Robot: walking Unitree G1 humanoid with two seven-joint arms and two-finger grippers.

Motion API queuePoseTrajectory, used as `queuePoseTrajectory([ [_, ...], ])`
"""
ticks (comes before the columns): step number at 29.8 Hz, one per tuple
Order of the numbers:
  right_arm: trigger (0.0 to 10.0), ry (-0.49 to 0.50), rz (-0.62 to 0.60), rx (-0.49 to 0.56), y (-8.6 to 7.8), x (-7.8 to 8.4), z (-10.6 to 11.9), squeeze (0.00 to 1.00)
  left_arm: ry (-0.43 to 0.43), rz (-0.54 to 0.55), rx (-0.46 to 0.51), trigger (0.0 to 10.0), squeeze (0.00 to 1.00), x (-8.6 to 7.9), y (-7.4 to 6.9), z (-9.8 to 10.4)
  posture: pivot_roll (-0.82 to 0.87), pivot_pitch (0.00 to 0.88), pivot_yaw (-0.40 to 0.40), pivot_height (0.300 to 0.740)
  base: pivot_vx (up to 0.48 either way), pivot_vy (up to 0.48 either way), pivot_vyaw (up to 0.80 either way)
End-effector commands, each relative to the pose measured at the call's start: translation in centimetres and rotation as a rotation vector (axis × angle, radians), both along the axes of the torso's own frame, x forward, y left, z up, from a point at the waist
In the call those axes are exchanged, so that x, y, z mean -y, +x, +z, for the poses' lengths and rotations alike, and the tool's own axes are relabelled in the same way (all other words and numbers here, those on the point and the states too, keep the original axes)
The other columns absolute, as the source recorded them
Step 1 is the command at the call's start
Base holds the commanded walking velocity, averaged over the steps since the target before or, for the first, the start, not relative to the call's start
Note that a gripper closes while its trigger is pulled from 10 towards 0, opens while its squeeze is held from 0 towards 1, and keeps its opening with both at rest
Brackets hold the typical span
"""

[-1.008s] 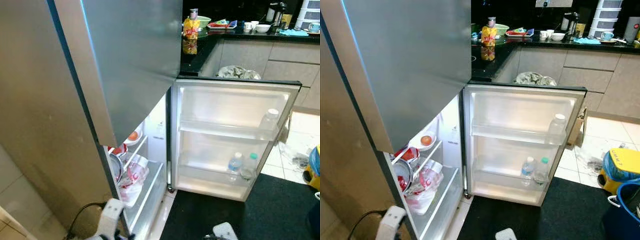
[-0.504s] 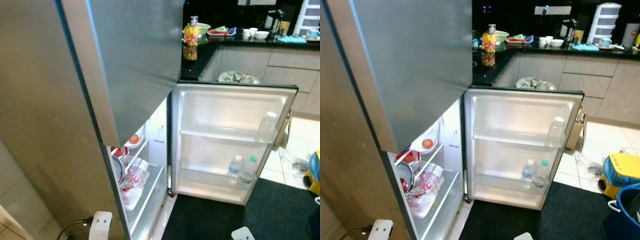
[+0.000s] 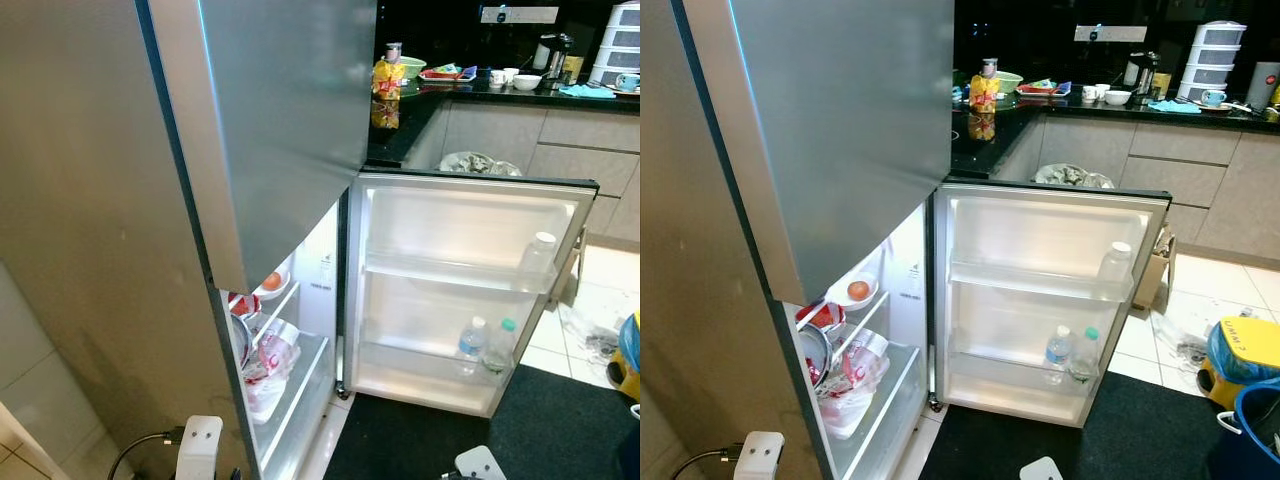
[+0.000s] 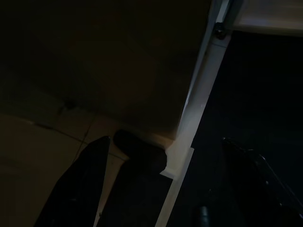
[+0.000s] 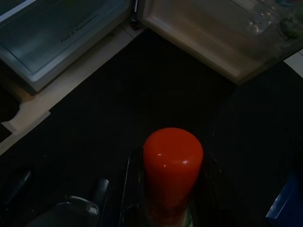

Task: Restocking fridge

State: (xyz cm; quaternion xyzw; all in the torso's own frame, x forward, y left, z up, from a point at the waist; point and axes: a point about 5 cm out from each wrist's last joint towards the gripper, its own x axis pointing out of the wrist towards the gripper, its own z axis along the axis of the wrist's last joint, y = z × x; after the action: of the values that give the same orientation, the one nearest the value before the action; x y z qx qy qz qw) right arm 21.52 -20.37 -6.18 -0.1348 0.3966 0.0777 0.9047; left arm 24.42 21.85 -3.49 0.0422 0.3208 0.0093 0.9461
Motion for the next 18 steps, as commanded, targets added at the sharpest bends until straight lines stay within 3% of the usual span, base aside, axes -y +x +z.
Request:
queuePoseTrajectory([
  [1,10.0,0.000,0.001,0.002,0.1,-0.1,0.0,0.00,-0.013,-0.004,-0.006,10.0,0.00,0.3,-0.1,-0.2,-0.09,0.053,-0.005,0.740,0.000,-0.480,0.00],
  [18,10.0,-0.010,-0.024,-0.014,-0.7,0.5,-0.3,0.00,-0.038,-0.013,0.024,10.0,0.00,1.1,1.0,0.4,-0.11,0.056,0.008,0.740,0.000,-0.480,0.00],
])
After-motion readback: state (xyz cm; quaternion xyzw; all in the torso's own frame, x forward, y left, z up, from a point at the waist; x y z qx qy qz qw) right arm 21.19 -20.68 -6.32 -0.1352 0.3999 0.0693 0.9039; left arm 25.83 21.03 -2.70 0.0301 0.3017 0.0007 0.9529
